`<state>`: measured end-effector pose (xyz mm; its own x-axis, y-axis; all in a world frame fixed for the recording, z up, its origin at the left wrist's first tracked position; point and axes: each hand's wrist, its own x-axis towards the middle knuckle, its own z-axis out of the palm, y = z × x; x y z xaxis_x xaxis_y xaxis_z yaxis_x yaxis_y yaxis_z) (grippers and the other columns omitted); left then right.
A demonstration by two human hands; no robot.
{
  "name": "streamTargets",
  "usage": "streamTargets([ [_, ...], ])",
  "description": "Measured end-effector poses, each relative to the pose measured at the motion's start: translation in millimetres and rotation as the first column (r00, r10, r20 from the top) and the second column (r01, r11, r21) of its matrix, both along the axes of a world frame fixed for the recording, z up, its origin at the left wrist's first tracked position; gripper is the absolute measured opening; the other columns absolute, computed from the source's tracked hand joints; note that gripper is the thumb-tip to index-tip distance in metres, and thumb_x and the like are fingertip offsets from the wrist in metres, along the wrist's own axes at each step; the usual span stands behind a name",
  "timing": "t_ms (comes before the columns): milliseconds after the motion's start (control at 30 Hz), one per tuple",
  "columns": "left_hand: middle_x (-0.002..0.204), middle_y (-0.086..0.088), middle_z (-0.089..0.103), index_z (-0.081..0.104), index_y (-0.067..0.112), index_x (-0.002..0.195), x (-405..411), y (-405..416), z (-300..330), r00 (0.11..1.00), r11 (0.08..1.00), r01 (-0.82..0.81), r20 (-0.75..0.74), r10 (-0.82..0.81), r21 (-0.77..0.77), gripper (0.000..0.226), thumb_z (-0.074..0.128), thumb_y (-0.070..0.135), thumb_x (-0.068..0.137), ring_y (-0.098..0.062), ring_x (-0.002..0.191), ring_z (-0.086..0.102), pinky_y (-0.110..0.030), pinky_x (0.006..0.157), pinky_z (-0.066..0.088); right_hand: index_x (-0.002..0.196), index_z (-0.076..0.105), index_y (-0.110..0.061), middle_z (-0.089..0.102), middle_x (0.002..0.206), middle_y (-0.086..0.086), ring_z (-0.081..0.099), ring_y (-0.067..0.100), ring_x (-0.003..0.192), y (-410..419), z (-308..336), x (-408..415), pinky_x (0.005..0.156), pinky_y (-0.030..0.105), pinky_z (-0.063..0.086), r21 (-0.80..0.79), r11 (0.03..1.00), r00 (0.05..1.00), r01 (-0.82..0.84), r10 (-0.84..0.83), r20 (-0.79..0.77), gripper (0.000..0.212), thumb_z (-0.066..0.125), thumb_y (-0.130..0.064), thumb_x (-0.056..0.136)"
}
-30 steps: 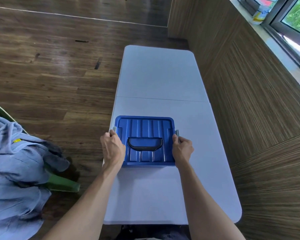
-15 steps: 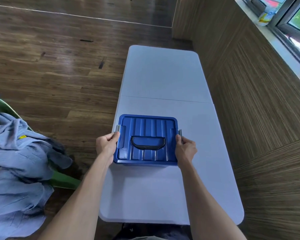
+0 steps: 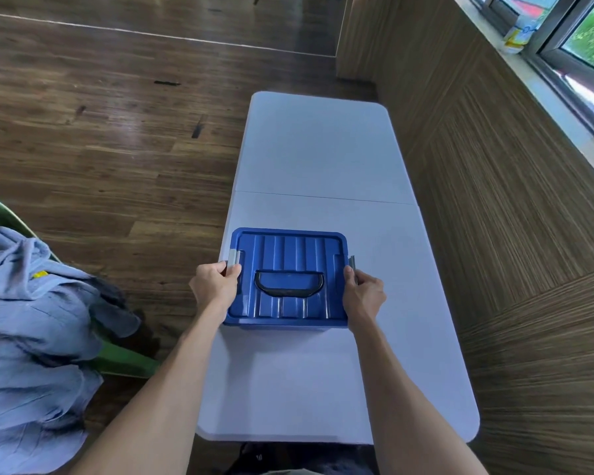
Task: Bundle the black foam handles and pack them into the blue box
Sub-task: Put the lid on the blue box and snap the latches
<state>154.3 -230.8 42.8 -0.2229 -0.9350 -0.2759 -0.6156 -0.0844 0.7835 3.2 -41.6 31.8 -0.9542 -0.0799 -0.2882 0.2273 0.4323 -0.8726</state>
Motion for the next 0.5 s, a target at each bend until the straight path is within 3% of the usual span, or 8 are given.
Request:
streamTargets([
  [133, 0.103, -0.018, 0.074, 0.072, -0.006, 0.110, -4.1, 12.2, 10.1, 0.994, 0.984, 0.040, 0.108, -0.021, -0.171, 0.024, 0.069, 0.014, 0.097, -0.028, 0.091, 0.069, -0.028, 0.068, 0.056, 0.059, 0.034, -0.014, 0.028, 0.055, -0.002, 0.022, 0.016, 0.052, 0.0, 0.1, -1.0, 0.050, 0.028, 0.024, -0.015, 1.000, 1.000, -0.001, 0.002, 0.025, 0.050, 0.062, -0.026, 0.099],
  [200, 0.118, -0.023, 0.067, 0.066, -0.003, 0.121, -12.9, 27.2, 13.9, 0.958, 0.920, 0.159, 0.280, -0.057, -0.358, 0.034, 0.068, 0.019, 0.095, -0.036, 0.105, 0.063, -0.040, 0.080, 0.053, 0.061, 0.038, -0.012, 0.030, 0.055, -0.002, 0.025, 0.016, 0.051, 2.6, 2.3, -2.3, 0.050, 0.027, 0.026, -0.016, 1.000, 0.999, -0.007, 0.007, 0.037, 0.048, 0.060, -0.030, 0.100],
  [267, 0.137, -0.024, 0.057, 0.057, 0.001, 0.137, -25.9, 42.7, 9.2, 0.920, 0.803, 0.355, 0.332, -0.208, -0.479, 0.052, 0.069, 0.027, 0.093, -0.040, 0.120, 0.057, -0.051, 0.094, 0.050, 0.059, 0.033, -0.015, 0.028, 0.054, -0.003, 0.024, 0.014, 0.049, 5.7, 3.9, -4.0, 0.049, 0.026, 0.025, -0.015, 1.000, 0.997, -0.017, 0.018, 0.070, 0.053, 0.055, -0.036, 0.102],
  [333, 0.149, -0.024, 0.048, 0.052, 0.005, 0.145, -42.2, 56.3, 0.7, 0.838, 0.678, 0.545, 0.326, -0.437, -0.493, 0.056, 0.066, 0.030, 0.096, -0.040, 0.130, 0.052, -0.053, 0.103, 0.047, 0.057, 0.031, -0.013, 0.030, 0.056, -0.001, 0.027, 0.015, 0.052, 8.9, 3.6, -6.6, 0.051, 0.026, 0.026, -0.062, 0.998, 0.989, 0.013, -0.003, 0.151, 0.055, 0.049, -0.039, 0.102],
  [367, 0.153, -0.024, 0.045, 0.051, 0.007, 0.147, -50.6, 64.2, -0.3, 0.780, 0.619, 0.624, 0.337, -0.527, -0.476, 0.057, 0.063, 0.032, 0.098, -0.040, 0.134, 0.050, -0.052, 0.107, 0.045, 0.058, 0.040, -0.003, 0.036, 0.059, 0.003, 0.033, 0.019, 0.056, 11.6, 3.1, -8.3, 0.054, 0.029, 0.031, -0.113, 0.993, 0.977, 0.032, -0.008, 0.213, 0.056, 0.048, -0.039, 0.100],
  [433, 0.160, -0.021, 0.036, 0.046, 0.012, 0.152, -67.0, 78.0, 2.4, 0.666, 0.509, 0.742, 0.394, -0.633, -0.437, 0.057, 0.056, 0.037, 0.102, -0.038, 0.142, 0.042, -0.051, 0.115, 0.037, 0.083, 0.053, 0.019, 0.048, 0.074, 0.011, 0.041, 0.027, 0.069, 18.8, -0.4, -15.3, 0.062, 0.038, 0.038, -0.234, 0.970, 0.942, 0.064, 0.018, 0.334, 0.055, 0.050, -0.035, 0.090],
  [500, 0.167, -0.017, 0.021, 0.035, 0.019, 0.158, -80.3, 87.3, 1.7, 0.562, 0.424, 0.826, 0.479, -0.674, -0.372, 0.058, 0.045, 0.042, 0.105, -0.033, 0.151, 0.027, -0.051, 0.121, 0.025, 0.088, 0.059, 0.017, 0.050, 0.085, 0.016, 0.043, 0.031, 0.077, 25.5, -1.1, -19.6, 0.068, 0.041, 0.042, -0.329, 0.942, 0.909, 0.061, 0.084, 0.409, 0.044, 0.054, -0.026, 0.087],
])
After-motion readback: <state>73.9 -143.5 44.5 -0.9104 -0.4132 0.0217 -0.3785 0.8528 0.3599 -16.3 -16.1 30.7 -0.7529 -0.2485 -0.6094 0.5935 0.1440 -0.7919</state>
